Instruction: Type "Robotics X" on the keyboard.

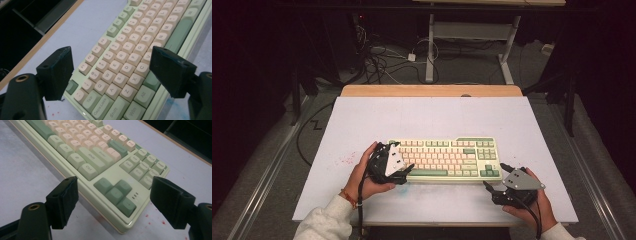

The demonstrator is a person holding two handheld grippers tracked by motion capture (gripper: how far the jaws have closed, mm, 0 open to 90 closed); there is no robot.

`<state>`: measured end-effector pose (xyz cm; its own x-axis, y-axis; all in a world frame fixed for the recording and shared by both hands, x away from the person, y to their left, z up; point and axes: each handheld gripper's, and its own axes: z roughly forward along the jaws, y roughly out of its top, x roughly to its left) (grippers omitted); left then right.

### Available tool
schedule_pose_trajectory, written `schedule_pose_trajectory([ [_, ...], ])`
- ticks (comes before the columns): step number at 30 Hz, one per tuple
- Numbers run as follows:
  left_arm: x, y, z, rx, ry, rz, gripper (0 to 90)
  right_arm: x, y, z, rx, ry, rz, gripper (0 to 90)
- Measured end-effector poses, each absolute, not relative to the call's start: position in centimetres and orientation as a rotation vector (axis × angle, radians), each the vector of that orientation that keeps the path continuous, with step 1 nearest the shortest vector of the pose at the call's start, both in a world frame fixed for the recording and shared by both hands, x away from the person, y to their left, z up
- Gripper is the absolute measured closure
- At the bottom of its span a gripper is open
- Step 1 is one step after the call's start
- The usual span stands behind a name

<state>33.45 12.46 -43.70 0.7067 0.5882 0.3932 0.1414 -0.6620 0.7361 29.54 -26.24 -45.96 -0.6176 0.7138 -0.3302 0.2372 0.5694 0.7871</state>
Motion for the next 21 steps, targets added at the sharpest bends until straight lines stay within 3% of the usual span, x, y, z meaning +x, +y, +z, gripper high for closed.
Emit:
schedule_pose_trajectory([
  [21,31.9,15.6,-45.2,2.213,0.622,0.830,18.1,29.6,-26.2,-45.9,0.767,2.149,0.952,23.6],
])
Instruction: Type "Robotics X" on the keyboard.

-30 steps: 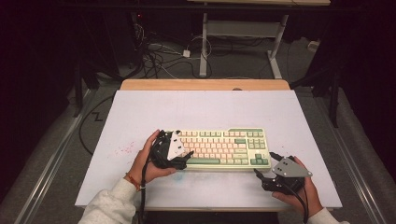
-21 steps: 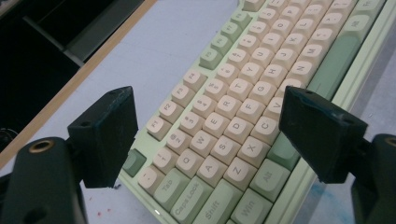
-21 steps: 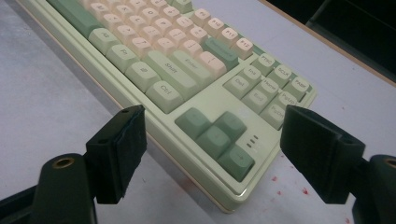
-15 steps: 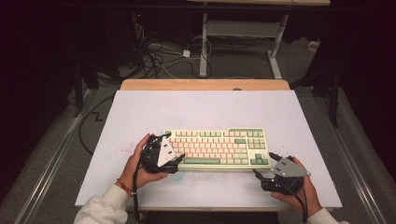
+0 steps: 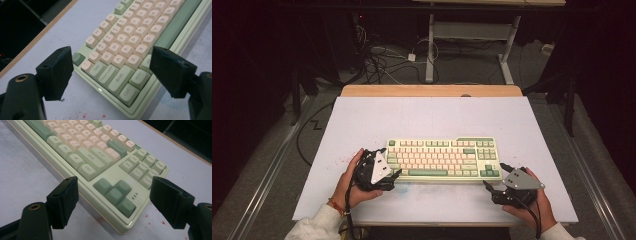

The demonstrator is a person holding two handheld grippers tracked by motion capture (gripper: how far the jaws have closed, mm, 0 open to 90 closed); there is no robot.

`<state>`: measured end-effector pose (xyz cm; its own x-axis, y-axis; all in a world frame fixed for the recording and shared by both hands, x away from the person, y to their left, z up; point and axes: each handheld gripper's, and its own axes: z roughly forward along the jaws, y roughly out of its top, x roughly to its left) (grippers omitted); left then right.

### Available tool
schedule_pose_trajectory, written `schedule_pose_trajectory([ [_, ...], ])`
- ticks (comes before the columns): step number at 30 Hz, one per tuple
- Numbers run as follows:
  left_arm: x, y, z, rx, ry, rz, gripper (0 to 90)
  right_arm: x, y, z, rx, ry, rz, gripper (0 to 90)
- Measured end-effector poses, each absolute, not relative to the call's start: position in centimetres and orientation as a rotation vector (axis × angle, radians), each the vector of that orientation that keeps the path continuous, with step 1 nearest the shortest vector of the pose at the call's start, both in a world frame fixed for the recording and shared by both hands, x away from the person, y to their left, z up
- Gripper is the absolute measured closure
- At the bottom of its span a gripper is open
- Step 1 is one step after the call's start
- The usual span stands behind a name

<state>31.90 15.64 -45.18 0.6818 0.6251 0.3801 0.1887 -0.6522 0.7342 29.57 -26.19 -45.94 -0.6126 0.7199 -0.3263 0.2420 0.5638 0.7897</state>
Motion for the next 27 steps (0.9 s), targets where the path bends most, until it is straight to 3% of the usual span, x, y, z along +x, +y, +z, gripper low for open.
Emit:
schedule_pose_trajectory([
  [14,31.0,17.7,-46.8,2.252,0.684,0.792,18.1,30.1,-26.1,-45.5,0.775,2.149,0.966,27.1],
  [18,30.9,18.0,-47.1,2.263,0.699,0.788,18.1,30.4,-25.7,-45.0,0.768,2.140,1.008,36.7],
  [27,30.5,18.4,-47.7,2.287,0.721,0.766,18.1,32.0,-24.2,-44.1,0.742,2.231,1.047,70.1],
])
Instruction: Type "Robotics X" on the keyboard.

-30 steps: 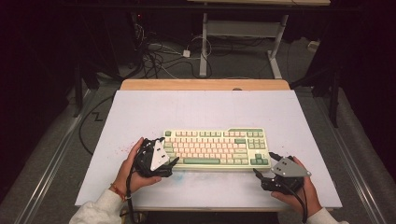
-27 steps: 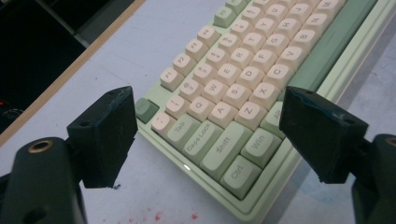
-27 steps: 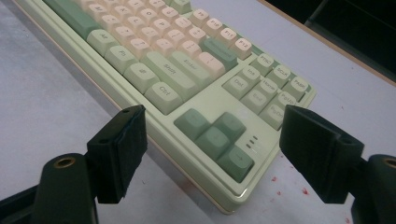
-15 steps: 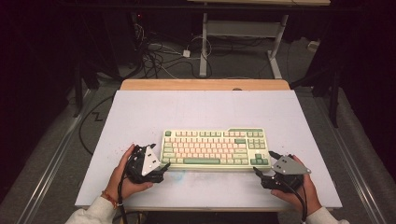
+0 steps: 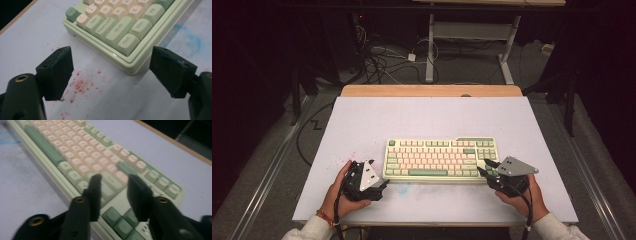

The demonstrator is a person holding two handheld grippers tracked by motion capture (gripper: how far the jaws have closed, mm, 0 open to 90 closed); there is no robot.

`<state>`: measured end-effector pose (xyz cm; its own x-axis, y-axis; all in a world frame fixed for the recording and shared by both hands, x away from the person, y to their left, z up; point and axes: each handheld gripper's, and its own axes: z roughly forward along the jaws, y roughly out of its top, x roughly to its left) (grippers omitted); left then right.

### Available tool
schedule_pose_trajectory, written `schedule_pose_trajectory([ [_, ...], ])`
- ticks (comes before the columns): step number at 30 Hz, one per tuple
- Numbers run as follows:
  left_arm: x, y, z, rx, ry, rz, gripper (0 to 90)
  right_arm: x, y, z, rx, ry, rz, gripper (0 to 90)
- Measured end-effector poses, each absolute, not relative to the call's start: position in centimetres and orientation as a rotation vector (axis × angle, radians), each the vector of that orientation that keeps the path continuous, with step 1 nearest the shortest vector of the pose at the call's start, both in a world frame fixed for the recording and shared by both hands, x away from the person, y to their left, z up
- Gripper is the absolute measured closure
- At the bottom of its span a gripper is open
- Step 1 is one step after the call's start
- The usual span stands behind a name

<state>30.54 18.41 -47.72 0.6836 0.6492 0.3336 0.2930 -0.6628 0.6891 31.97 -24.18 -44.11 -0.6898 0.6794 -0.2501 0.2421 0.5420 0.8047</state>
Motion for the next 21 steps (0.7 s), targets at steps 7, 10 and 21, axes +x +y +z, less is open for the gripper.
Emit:
schedule_pose_trajectory([
  [7,30.6,18.2,-47.8,2.285,0.726,0.751,18.1,33.6,-21.7,-43.8,0.685,2.326,1.026,89.3],
  [10,30.6,18.1,-47.9,2.295,0.720,0.745,18.1,34.4,-20.6,-43.8,0.673,2.347,1.030,90.0],
  [21,30.7,18.1,-48.1,2.308,0.718,0.727,18.1,37.6,-16.6,-44.2,0.662,2.403,0.996,90.0],
])
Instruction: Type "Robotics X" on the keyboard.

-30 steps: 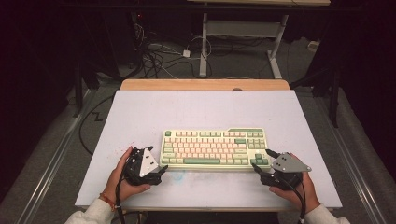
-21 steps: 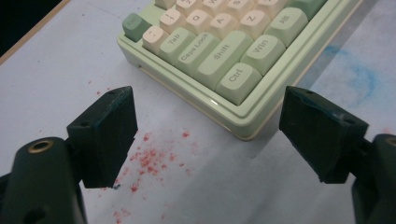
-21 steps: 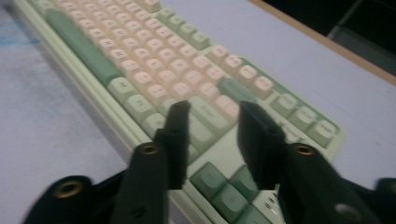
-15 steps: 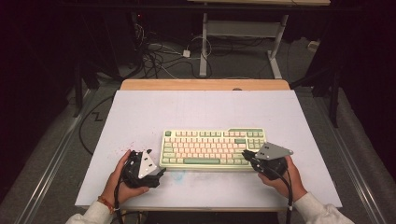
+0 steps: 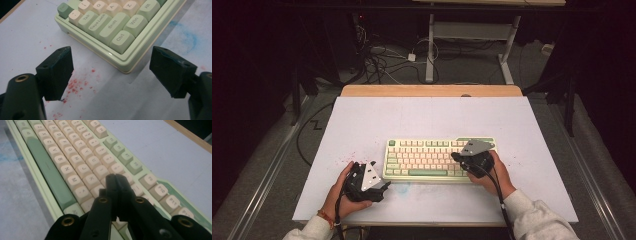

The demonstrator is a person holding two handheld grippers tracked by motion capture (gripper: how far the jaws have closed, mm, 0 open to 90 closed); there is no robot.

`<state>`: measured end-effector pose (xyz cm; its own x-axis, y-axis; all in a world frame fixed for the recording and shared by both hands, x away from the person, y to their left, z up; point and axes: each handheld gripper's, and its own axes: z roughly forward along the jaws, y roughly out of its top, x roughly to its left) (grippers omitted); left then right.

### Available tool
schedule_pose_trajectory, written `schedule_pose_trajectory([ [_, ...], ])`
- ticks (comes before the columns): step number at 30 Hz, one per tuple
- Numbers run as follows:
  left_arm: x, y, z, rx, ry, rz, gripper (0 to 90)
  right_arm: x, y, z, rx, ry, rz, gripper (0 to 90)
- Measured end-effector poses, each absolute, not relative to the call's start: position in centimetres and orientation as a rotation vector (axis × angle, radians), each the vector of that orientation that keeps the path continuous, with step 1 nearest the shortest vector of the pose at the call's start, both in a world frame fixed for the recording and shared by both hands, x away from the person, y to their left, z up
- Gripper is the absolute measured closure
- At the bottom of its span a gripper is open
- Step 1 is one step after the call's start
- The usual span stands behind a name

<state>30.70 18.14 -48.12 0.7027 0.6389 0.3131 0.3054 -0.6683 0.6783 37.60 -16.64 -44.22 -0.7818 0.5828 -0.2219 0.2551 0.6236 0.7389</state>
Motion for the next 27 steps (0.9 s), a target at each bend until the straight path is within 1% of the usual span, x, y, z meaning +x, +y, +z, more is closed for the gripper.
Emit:
schedule_pose_trajectory([
  [14,30.7,18.2,-48.2,2.325,0.714,0.718,18.1,39.8,-12.8,-45.4,0.620,2.457,0.922,90.0],
  [27,30.7,18.2,-48.3,2.339,0.707,0.711,18.1,40.0,-12.0,-45.5,0.616,2.488,0.887,89.4],
])
